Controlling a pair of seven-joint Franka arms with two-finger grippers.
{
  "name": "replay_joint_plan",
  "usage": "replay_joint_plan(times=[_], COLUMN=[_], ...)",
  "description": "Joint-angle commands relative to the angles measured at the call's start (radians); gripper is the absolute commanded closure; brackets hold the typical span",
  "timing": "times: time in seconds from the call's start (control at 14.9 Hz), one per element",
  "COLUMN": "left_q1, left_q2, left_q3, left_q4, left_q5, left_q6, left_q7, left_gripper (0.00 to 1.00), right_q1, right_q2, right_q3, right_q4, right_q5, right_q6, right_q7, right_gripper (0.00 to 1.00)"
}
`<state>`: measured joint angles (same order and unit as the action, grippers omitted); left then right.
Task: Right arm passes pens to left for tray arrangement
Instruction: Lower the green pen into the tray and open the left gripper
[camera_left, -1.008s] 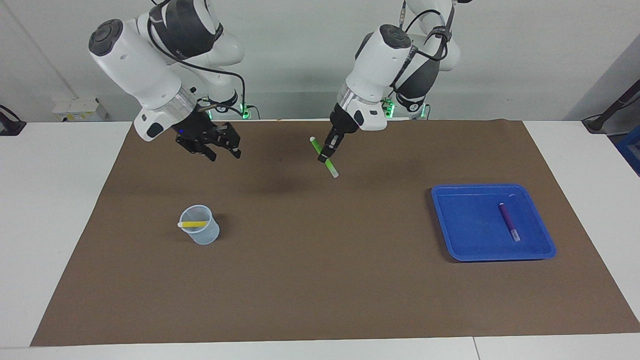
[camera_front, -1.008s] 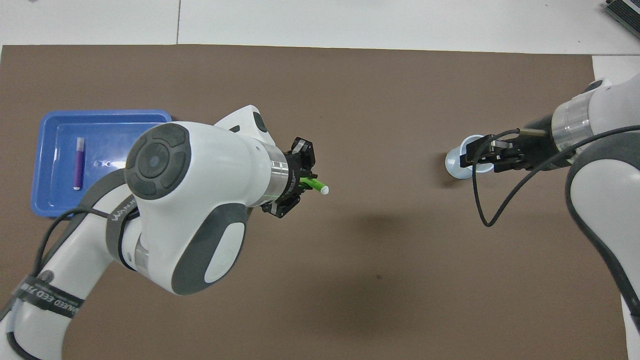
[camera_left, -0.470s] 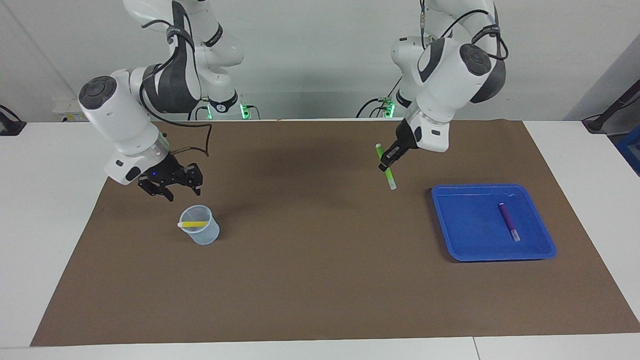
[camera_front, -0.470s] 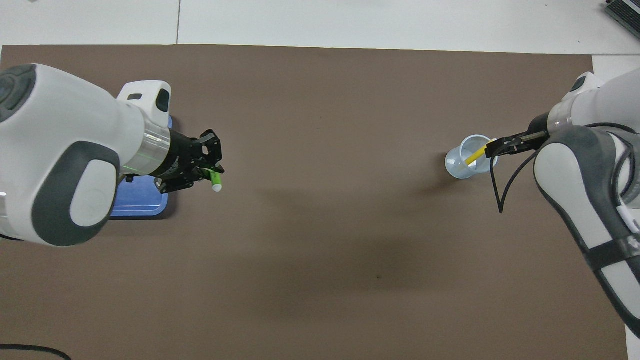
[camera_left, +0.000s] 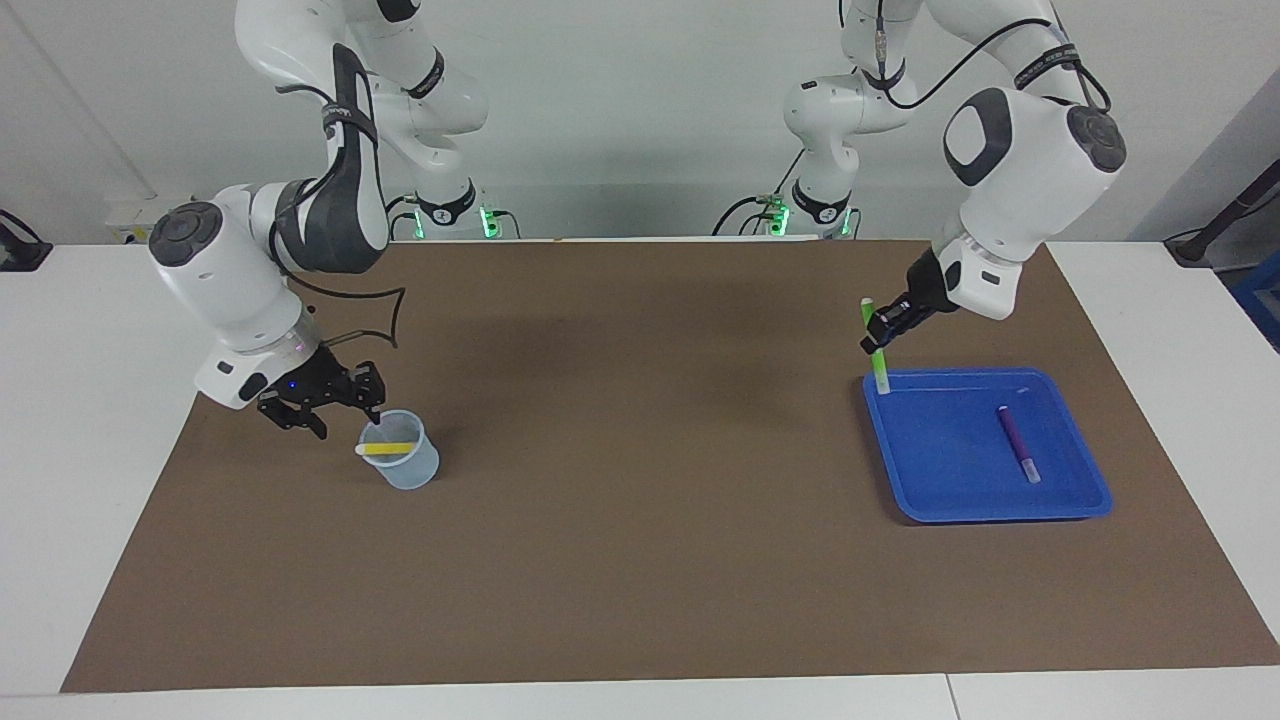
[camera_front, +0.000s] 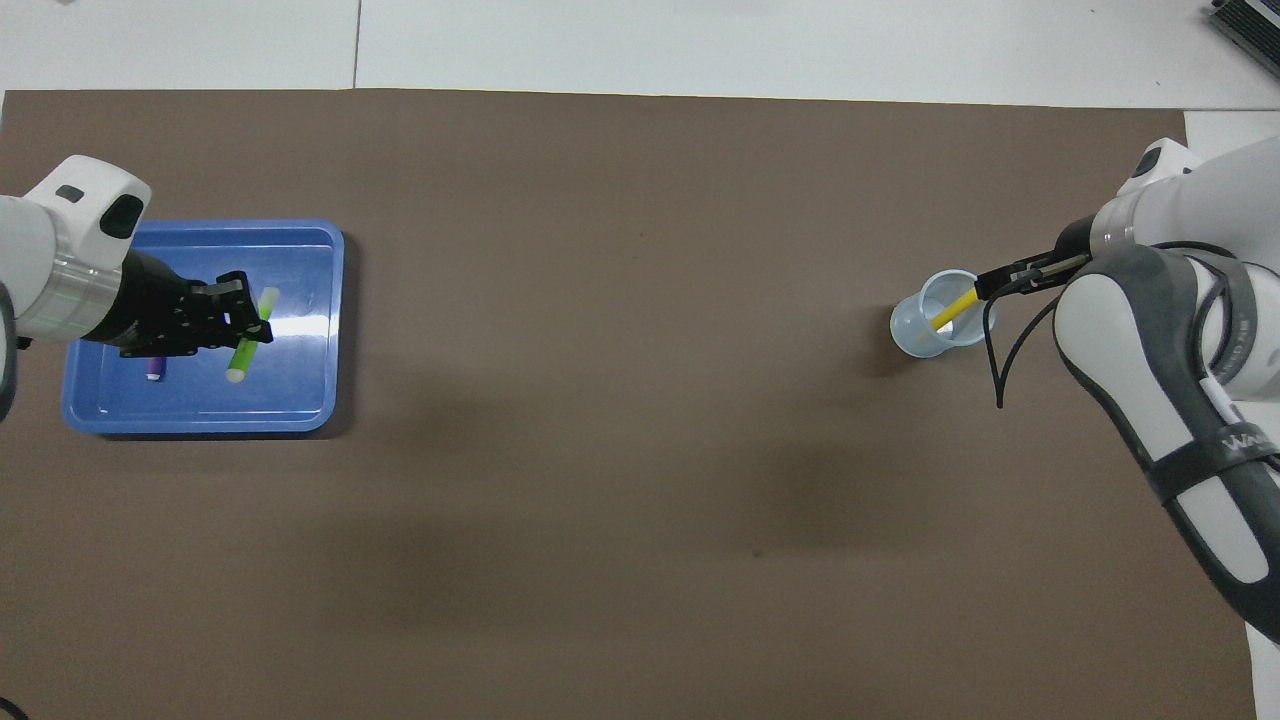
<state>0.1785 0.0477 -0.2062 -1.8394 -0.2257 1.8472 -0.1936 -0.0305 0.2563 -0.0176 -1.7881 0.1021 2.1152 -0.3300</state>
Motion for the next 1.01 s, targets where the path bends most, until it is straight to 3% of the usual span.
replay_joint_plan(times=[0.0,0.27,0.67,0.81,0.94], left_q1=[0.059,0.076,0.156,0.174,0.174], left_q2=[-0.017,0.047,0.190,0.219,0.260], left_q3=[-0.012,-0.012,-0.012,-0.012,-0.012], left_q4=[-0.031,-0.043,-0.055,-0.054,-0.055], left_q5=[0.037,0.132,0.140,0.140,0.140], left_q6=[0.030,0.180,0.398,0.440,0.495], left_q7=[0.175,0.252,0.371,0.405,0.411], left_gripper=[1.00,1.00,1.00,1.00,1.00], right_q1=[-0.008,0.003,-0.003,-0.005,-0.006], right_q2=[0.027,0.049,0.046,0.044,0.043], right_q3=[0.011,0.012,0.013,0.013,0.011], right_q4=[0.010,0.010,0.006,0.006,0.006], right_q5=[-0.016,-0.015,-0.009,-0.009,-0.009], right_q6=[0.028,0.058,0.036,0.014,0.009], right_q7=[-0.009,-0.004,-0.004,-0.004,-0.006], right_gripper=[0.27,0.40,0.47,0.57,0.61])
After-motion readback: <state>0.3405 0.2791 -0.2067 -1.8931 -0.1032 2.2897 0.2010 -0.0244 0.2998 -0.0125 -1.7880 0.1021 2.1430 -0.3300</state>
